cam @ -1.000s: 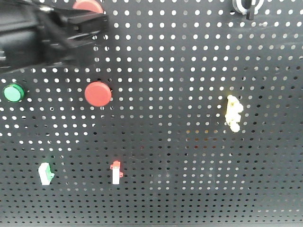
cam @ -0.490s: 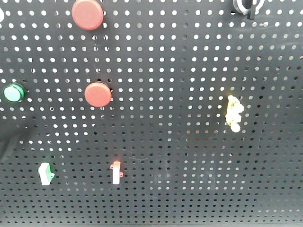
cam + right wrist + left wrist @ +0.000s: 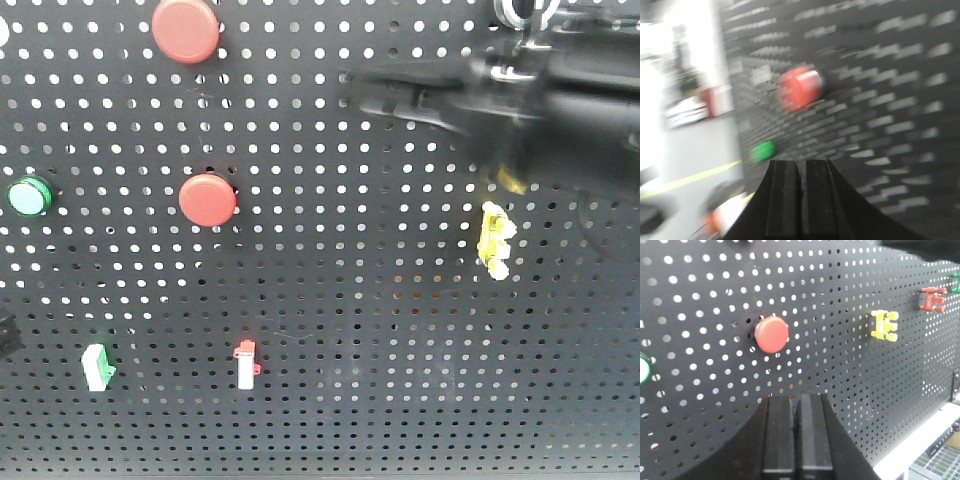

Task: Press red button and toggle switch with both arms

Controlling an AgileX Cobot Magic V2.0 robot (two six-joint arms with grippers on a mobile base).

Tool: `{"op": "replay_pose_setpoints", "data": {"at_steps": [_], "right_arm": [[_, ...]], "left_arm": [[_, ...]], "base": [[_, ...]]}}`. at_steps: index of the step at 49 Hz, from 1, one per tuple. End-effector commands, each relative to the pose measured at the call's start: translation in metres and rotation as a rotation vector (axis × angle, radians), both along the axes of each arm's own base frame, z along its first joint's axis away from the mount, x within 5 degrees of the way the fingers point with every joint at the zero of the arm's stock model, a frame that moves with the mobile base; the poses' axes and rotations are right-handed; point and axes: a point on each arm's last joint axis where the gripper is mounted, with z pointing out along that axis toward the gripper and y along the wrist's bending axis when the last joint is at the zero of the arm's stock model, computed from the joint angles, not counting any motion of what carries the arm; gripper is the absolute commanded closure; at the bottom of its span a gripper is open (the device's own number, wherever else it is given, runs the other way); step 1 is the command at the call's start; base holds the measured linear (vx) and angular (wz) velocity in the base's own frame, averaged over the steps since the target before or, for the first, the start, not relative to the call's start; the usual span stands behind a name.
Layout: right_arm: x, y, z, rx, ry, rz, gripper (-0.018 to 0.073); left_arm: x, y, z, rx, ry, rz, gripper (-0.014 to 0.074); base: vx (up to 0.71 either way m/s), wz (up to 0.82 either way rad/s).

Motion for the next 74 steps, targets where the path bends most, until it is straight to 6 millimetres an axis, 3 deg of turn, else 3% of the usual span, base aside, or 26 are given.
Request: {"op": "replay_pose_setpoints", "data": {"at_steps": [1, 11, 56, 67, 74], "right_arm": [[-0.005, -0.017, 0.024, 0.094, -0.071, -0.158, 0.0562], [-0.002, -0.026, 0.026, 0.074, -0.098, -0.279, 0.0562], [0.013, -0.03, 0.025, 0.1, -0.124, -0.371, 0.0562], [0.023, -0.059, 0.022, 0.11, -0.065, -0.457, 0.0562], [0.017, -0.073, 0.024, 0.08, -0.059, -0.484, 0.0562]], "left_arm": [[0.0, 0.004, 0.014, -0.073, -0.042, 0.036, 0.0594], [0.001, 0.004, 0.011, -0.067, -0.035, 0.034, 0.0594], [0.0, 0.002, 0.009, -0.048, -0.014, 0.011, 0.0594], [-0.001, 0.001, 0.008, -0.045, -0.01, 0.006, 0.0594], [-0.001, 0.001, 0.008, -0.044, -0.011, 0.006, 0.0594]], "base": [[0.0, 0.0], [0.0, 0.0], [0.0, 0.0], [0.0, 0.0], [0.0, 0.0]]}}
